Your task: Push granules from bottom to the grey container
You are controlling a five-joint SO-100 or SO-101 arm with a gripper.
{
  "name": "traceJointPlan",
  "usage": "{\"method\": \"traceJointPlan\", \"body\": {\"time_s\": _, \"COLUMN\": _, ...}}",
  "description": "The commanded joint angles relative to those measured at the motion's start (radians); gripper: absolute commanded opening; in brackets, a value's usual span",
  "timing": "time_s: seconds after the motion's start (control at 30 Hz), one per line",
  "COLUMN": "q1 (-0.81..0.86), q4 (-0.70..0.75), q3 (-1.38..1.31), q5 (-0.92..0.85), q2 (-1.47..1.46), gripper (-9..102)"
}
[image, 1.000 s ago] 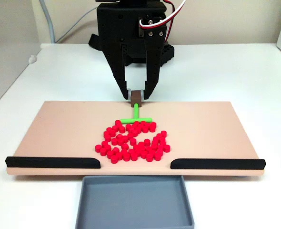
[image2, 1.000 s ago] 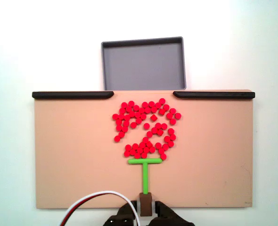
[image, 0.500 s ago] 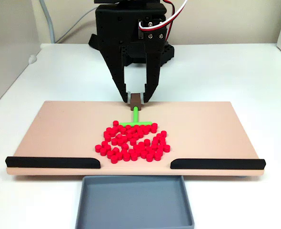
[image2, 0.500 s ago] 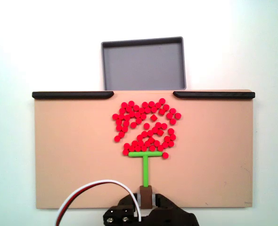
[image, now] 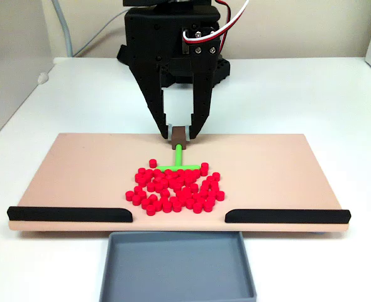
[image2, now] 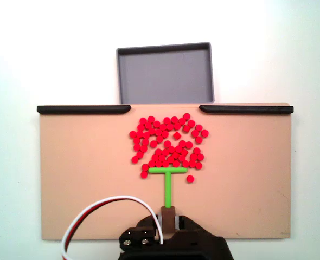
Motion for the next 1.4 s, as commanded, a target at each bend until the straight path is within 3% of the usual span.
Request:
{"method": "traceJointPlan", "body": {"time_s": 0.0, "q1": -0.005, "q4": -0.003, "q3": -0.018, "q5": 0.011, "q2": -0.015, "gripper": 0}}
{"method": "traceJointPlan", "body": {"time_s": 1.37, "q1": -0.009, "q4": 0.006, "q3": -0.13, "q5": 0.0, "q2": -0.103, "gripper": 0}}
